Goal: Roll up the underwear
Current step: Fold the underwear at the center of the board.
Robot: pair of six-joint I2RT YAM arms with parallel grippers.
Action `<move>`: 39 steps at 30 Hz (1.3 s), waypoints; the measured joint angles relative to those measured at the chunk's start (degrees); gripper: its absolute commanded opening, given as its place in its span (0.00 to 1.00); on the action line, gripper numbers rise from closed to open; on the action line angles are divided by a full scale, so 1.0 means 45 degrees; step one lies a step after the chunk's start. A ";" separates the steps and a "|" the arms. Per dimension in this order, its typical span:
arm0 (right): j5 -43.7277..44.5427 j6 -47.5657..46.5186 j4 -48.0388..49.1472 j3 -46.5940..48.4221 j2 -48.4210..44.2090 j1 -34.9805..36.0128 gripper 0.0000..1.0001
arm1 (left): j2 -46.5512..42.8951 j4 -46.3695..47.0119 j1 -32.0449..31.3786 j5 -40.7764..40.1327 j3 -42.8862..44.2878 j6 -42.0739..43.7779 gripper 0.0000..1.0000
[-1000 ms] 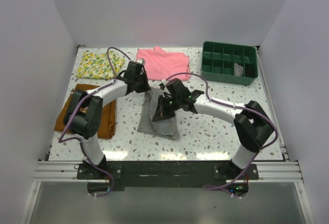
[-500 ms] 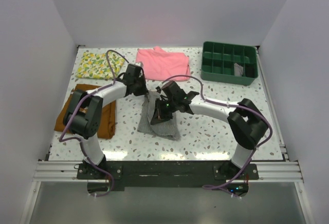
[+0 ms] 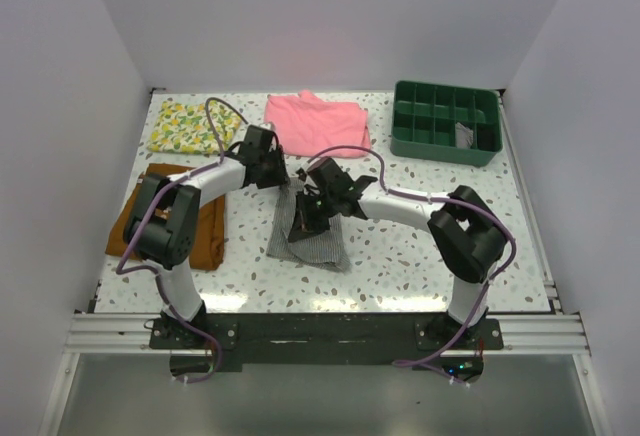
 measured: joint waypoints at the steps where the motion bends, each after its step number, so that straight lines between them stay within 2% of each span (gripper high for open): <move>1: 0.0000 -0.0024 0.0019 0.0024 0.0005 0.0000 0.00 | 0.0000 -0.0029 0.0000 -0.0073 0.0000 -0.0024 0.73; 3: -0.0005 -0.0049 0.0029 0.0049 0.0005 0.0005 0.00 | -0.0005 -0.0058 0.0010 -0.0257 0.0000 -0.0049 0.92; 4: -0.0005 -0.0068 0.0044 0.0053 0.0005 0.0005 0.00 | -0.0024 -0.0063 0.0010 -0.0364 0.0000 -0.0073 0.94; 5: -0.0005 -0.0073 0.0049 0.0053 0.0000 0.0005 0.00 | -0.0083 -0.0087 0.0015 -0.0476 -0.0005 -0.0126 1.00; 17: -0.0053 -0.0238 -0.0029 0.0903 0.0636 0.0379 0.00 | -0.2613 -0.0670 0.0865 -0.1107 -0.0597 -0.0593 1.00; 25: 0.0063 -0.0510 -0.0257 0.1700 0.1491 0.0787 0.00 | -0.3249 -0.1287 0.1117 -0.1122 -0.1574 -0.0908 1.00; 39: 0.0146 -0.0729 -0.0083 0.1846 0.2890 0.1171 0.00 | -0.4095 -0.1486 0.1608 -0.1151 -0.1831 -0.1069 1.00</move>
